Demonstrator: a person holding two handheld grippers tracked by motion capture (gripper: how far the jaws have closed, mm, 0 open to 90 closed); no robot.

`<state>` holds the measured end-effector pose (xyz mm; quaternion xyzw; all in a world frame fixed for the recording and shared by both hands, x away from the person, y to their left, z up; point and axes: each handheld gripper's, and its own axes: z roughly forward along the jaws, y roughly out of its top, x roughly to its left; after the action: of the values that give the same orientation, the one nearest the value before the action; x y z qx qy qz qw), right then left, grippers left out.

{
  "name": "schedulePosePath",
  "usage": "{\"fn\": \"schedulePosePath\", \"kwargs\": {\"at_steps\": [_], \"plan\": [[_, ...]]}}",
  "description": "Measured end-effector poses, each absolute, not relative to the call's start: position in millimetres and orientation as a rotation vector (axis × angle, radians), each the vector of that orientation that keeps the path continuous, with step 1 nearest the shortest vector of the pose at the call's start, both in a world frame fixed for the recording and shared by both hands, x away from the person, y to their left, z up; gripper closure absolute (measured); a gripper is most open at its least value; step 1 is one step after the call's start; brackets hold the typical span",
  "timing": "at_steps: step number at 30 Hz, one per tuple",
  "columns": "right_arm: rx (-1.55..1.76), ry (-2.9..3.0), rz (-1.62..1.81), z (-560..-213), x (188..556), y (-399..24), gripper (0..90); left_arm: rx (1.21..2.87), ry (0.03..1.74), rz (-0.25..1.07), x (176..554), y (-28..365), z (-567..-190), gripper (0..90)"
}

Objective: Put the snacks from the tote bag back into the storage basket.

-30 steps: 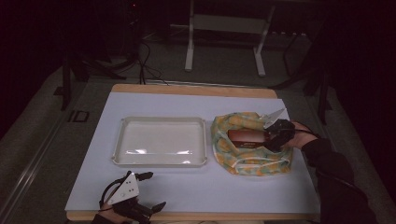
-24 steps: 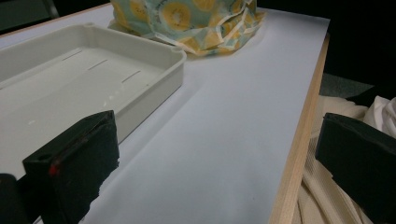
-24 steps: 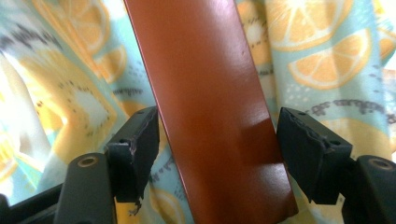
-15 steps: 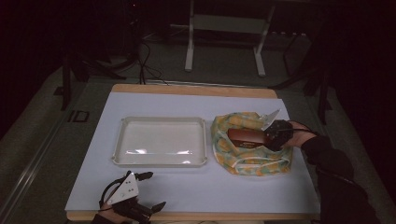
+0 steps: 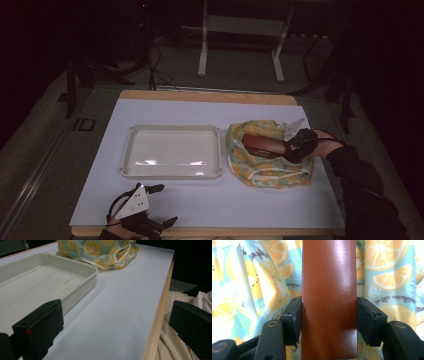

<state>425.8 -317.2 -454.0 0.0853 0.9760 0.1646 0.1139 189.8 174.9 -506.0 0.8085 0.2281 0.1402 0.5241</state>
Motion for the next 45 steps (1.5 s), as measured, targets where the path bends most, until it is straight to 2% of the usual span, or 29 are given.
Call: {"fn": "schedulePosePath", "kwargs": {"at_steps": [45], "plan": [[0.214,2.782,0.553,-377,416,-315,43.0,1.923,0.524,0.311,188,173,-506,0.0]]}}
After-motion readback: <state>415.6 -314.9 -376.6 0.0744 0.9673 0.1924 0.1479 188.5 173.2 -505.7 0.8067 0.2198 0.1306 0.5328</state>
